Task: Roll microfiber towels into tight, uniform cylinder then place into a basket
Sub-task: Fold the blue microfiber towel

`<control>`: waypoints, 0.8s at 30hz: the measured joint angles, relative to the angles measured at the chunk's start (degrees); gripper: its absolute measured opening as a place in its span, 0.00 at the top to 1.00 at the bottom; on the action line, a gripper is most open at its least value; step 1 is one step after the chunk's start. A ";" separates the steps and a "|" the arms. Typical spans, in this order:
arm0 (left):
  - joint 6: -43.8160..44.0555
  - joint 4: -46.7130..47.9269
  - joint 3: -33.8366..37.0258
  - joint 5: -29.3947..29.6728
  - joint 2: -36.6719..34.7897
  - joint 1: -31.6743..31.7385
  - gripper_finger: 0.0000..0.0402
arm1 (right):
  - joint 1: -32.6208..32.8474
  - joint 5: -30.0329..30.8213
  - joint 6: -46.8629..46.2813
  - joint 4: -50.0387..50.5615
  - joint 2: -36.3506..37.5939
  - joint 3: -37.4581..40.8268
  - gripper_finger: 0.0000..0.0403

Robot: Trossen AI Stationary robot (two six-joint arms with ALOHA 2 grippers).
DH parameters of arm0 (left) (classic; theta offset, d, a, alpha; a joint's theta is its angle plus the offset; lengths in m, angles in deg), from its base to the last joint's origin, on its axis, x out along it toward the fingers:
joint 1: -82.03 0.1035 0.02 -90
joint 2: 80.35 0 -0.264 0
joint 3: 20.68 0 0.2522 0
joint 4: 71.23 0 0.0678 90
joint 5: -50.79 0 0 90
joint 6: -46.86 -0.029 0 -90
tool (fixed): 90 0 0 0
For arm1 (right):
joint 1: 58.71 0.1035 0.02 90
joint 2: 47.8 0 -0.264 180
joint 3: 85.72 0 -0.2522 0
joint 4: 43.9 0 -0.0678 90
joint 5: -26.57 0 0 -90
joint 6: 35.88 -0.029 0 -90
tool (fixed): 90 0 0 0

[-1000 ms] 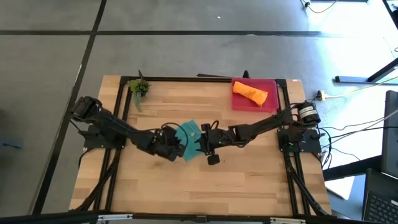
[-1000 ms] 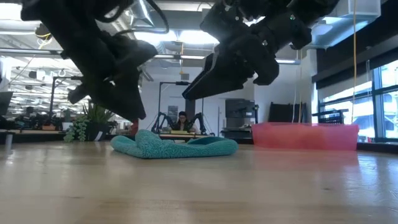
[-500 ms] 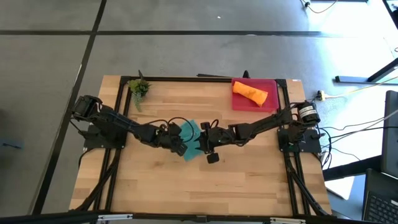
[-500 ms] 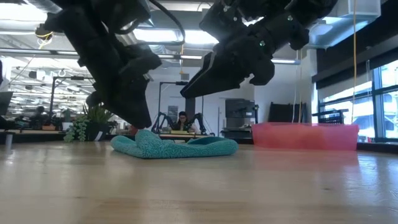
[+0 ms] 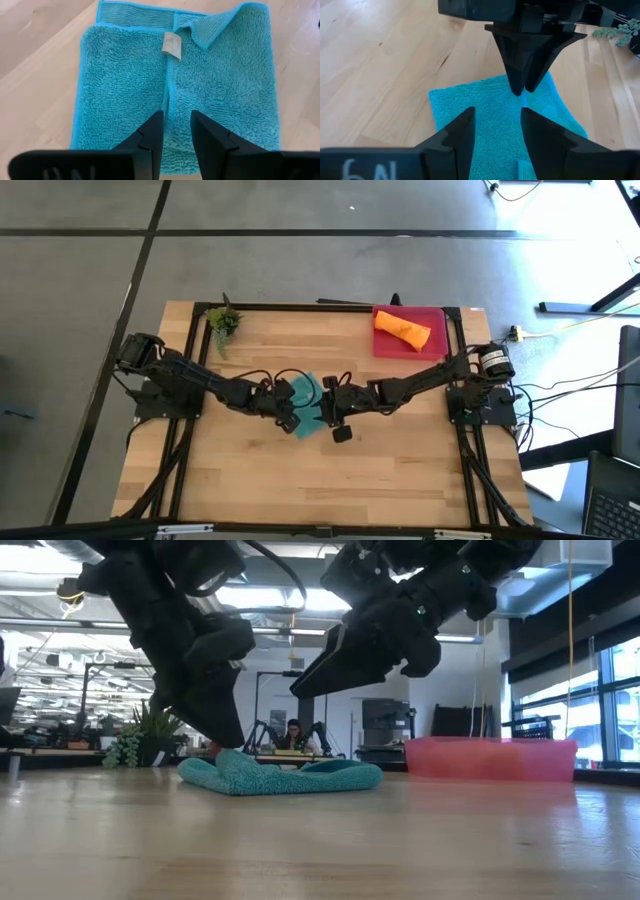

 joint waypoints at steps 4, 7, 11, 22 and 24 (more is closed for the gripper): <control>-0.70 -0.04 0.00 -0.02 0.00 0.61 0.78 | -0.01 0.00 0.06 0.00 0.00 0.00 0.60; -0.70 -0.12 0.00 -0.27 0.02 1.02 0.78 | -0.07 0.00 0.23 0.00 0.00 0.00 0.60; -1.49 -0.18 -0.02 -0.52 0.33 1.11 0.78 | -0.07 0.00 0.25 0.02 0.02 -0.01 0.60; -2.21 -0.42 -0.02 -4.40 2.58 0.91 0.78 | -0.07 0.00 0.09 0.04 0.02 -0.02 0.60; -3.62 -0.69 -0.02 -4.44 2.57 0.56 0.79 | -0.07 0.00 -0.16 0.06 0.02 -0.02 0.60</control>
